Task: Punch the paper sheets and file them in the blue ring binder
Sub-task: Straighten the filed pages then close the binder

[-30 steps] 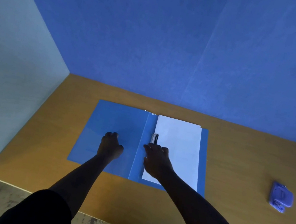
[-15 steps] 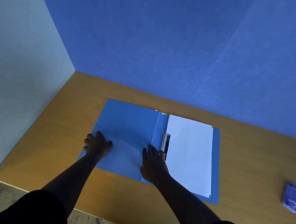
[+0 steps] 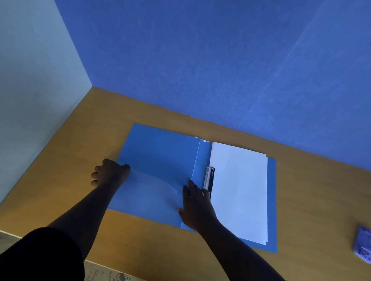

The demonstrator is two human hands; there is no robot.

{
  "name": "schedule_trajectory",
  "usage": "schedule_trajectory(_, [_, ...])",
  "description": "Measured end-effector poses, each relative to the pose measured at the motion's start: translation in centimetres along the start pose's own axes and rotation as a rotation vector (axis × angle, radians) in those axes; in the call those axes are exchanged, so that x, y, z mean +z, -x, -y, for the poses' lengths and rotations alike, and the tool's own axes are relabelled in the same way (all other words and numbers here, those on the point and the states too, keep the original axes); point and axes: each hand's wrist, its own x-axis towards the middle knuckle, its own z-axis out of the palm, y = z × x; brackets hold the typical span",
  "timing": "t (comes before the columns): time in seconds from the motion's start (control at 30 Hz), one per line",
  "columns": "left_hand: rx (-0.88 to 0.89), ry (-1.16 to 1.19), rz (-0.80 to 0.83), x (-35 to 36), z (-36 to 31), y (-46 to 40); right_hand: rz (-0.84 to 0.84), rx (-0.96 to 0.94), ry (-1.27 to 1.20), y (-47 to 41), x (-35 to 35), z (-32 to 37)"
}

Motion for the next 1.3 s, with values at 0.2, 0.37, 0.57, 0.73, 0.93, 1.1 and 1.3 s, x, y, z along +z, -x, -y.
schedule_trajectory(0.2, [0.079,-0.051,-0.132,-2.1,-0.1,0.3,-0.092,-0.004,-0.040,0.0,-0.4,-0.1])
schedule_trajectory(0.37, [0.240,0.047,-0.219,-5.5,-1.4,2.0,-0.177,-0.002,-0.099,0.3,-1.8,-0.5])
schedule_trajectory(0.57, [0.579,0.294,0.007,-8.1,-3.4,4.3,-0.233,0.056,-0.142,0.6,-4.1,-2.4])
schedule_trajectory(0.73, [0.681,0.632,0.366,-7.6,-5.9,9.2,-0.232,0.116,-0.438,1.0,-7.5,-4.4])
schedule_trajectory(0.93, [0.833,0.747,0.512,-4.4,-10.2,15.2,-0.350,0.176,-0.900,3.5,-12.0,-7.9])
schedule_trajectory(1.1, [0.910,0.668,0.573,-1.0,-13.6,19.6,-0.302,0.244,-1.378,6.3,-16.0,-12.0])
schedule_trajectory(1.3, [1.067,0.339,0.524,4.9,-15.9,23.0,-0.282,0.325,-1.523,9.0,-16.5,-17.4])
